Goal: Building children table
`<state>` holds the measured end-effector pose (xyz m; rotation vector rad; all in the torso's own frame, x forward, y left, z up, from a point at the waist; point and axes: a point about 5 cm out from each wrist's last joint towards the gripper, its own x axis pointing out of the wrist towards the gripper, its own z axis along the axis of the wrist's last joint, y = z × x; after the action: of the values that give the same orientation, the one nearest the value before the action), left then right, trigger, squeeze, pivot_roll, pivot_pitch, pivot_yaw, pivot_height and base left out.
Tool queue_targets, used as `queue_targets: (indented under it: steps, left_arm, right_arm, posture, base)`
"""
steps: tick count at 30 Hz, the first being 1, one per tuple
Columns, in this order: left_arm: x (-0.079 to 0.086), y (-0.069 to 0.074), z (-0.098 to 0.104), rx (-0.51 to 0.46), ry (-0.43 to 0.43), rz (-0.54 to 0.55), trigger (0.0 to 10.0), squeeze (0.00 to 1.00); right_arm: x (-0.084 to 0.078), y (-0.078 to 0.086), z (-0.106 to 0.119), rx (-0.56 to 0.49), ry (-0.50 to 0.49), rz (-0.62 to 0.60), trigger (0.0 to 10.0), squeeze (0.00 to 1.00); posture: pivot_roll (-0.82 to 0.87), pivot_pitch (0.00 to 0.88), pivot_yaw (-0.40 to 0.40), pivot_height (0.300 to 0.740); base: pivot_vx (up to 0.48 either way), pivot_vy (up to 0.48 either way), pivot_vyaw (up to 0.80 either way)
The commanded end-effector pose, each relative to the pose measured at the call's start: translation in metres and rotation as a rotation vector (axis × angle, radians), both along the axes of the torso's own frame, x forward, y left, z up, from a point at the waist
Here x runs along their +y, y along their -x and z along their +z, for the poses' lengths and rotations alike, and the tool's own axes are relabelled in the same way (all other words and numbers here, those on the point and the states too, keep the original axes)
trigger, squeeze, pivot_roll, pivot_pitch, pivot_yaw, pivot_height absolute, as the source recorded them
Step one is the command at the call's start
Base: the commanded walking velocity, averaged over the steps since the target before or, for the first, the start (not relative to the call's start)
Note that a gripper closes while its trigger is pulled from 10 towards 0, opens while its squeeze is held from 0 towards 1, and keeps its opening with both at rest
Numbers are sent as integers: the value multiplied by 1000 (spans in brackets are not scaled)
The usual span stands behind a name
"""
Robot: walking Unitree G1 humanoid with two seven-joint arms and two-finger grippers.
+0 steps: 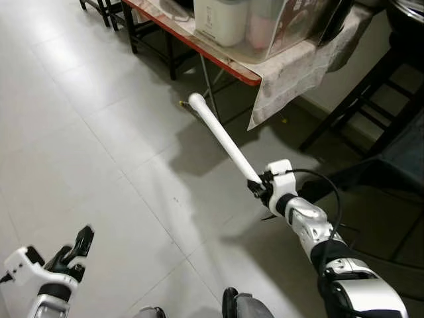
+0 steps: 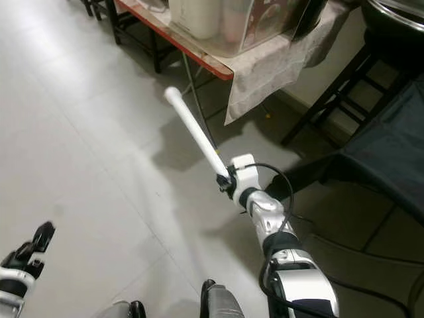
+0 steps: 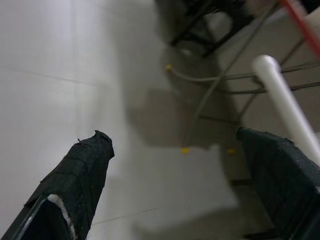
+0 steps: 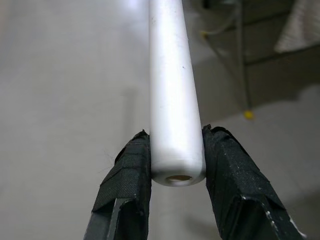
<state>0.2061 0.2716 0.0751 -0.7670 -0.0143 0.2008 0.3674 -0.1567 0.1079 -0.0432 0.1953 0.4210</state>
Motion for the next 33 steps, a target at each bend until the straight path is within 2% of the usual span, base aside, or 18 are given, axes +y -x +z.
queue_targets:
  steps: [1,4,6,15,19,26,27,28,30,31,33]
  left_arm:
    - [-3,4,0,-7,61,-13,10000,0]
    - [-18,-1,20,-105,158,-102,10000,0]
    - [-28,-3,29,-144,193,-154,10000,0]
    - [-39,-5,42,-186,232,-229,10000,0]
    - [-52,-5,58,-276,283,-344,10000,0]
    - [-55,-6,64,-309,311,-357,10000,0]
    - [-57,-8,69,-341,329,-367,10000,59]
    - [-59,-12,74,-365,341,-368,10000,761]
    - [-61,-15,76,-379,348,-368,10000,761]
    - [-61,-16,77,-386,361,-367,10000,1000]
    - [-63,-18,80,-417,388,-384,10000,1000]
  right_arm:
    - [4,1,1,6,-41,17,10000,0]
    - [19,-1,13,-13,-127,88,10000,0]
    - [27,0,20,-24,-184,137,10000,0]
    - [36,4,31,-37,-261,206,10000,0]
    - [40,10,37,-27,-315,277,10000,0]
    - [42,13,40,-22,-336,294,10000,0]
    - [45,15,42,-16,-356,313,10000,0]
    - [49,17,45,-10,-377,340,10000,0]
    - [52,20,46,-4,-390,359,10000,0]
    - [53,21,47,1,-398,373,10000,0]
    - [55,23,48,5,-399,388,10000,0]
  posture:
    - [25,255,-52,734]
    - [25,255,-52,734]
    - [25,250,-48,734]
    - [25,250,-48,734]
    - [25,250,-48,734]
    - [25,250,-48,734]
    - [21,246,-46,734]
    - [21,246,-46,734]
    - [21,246,-46,734]
    - [21,246,-46,734]
    - [21,246,-46,734]
  base:
    - [0,0,0]
    - [0,0,0]
    - [0,0,0]
    - [0,0,0]
    - [0,0,0]
    - [0,0,0]
    - [0,0,0]
    - [0,0,0]
    - [0,0,0]
    - [0,0,0]
    - [0,0,0]
